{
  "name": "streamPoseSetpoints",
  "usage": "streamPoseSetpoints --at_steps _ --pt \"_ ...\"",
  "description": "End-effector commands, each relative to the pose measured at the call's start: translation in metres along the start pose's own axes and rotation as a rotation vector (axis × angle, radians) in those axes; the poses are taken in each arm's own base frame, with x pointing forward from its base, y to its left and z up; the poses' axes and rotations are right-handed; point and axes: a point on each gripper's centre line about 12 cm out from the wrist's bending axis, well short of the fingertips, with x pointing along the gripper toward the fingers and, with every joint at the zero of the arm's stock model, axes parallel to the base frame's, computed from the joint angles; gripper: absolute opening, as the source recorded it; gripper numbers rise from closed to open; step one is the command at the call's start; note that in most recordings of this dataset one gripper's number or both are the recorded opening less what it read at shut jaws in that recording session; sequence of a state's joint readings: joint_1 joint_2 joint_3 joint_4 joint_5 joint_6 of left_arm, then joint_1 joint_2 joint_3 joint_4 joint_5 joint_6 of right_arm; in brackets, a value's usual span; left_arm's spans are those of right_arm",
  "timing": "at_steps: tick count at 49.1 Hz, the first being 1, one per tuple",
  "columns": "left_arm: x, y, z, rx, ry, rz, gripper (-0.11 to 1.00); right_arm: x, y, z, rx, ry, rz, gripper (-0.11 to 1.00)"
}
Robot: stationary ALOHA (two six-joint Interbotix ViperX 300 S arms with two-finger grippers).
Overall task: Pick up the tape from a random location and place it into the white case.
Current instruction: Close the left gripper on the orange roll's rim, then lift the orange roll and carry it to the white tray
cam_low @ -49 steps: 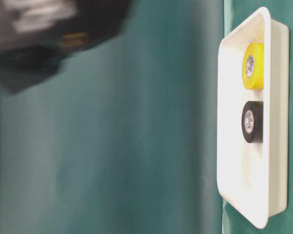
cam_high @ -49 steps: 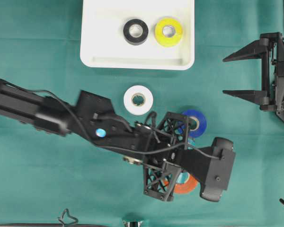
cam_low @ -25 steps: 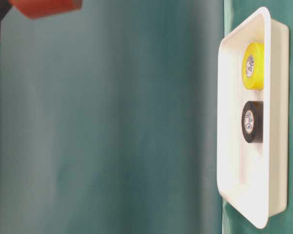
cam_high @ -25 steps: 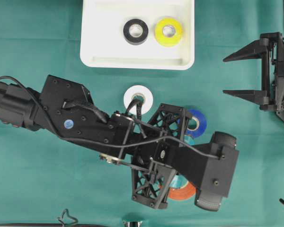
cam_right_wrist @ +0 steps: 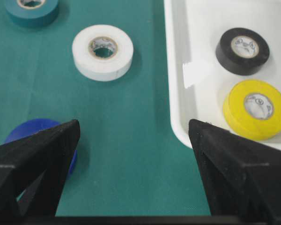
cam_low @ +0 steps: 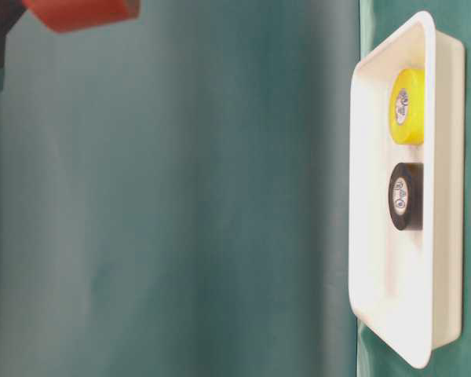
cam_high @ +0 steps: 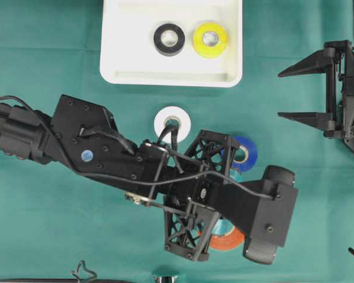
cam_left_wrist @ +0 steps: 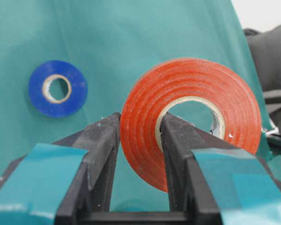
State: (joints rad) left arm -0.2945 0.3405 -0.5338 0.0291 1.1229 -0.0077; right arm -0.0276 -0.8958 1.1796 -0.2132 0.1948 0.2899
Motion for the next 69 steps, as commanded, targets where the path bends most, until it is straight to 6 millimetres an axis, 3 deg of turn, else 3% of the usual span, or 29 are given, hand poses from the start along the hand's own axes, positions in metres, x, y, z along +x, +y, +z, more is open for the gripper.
streamPoseSetpoints --at_steps 1,31,45,61,69 --pt "-0.033 -0.001 0.013 0.001 -0.081 0.000 0.22 -0.001 0.001 0.010 0.003 -0.024 0.002 0.90" --pt "-0.032 0.004 0.010 -0.003 -0.073 0.008 0.22 -0.001 0.001 0.010 0.003 -0.026 0.002 0.90" --pt "-0.034 0.064 -0.010 -0.095 -0.046 0.083 0.22 -0.001 0.001 0.010 0.001 -0.024 0.002 0.90" --pt "-0.051 0.165 -0.047 -0.244 -0.038 0.219 0.22 -0.001 0.001 0.010 0.001 -0.024 0.003 0.90" --pt "-0.067 0.218 -0.078 -0.328 -0.024 0.299 0.22 -0.001 0.001 0.010 0.001 -0.024 0.002 0.90"
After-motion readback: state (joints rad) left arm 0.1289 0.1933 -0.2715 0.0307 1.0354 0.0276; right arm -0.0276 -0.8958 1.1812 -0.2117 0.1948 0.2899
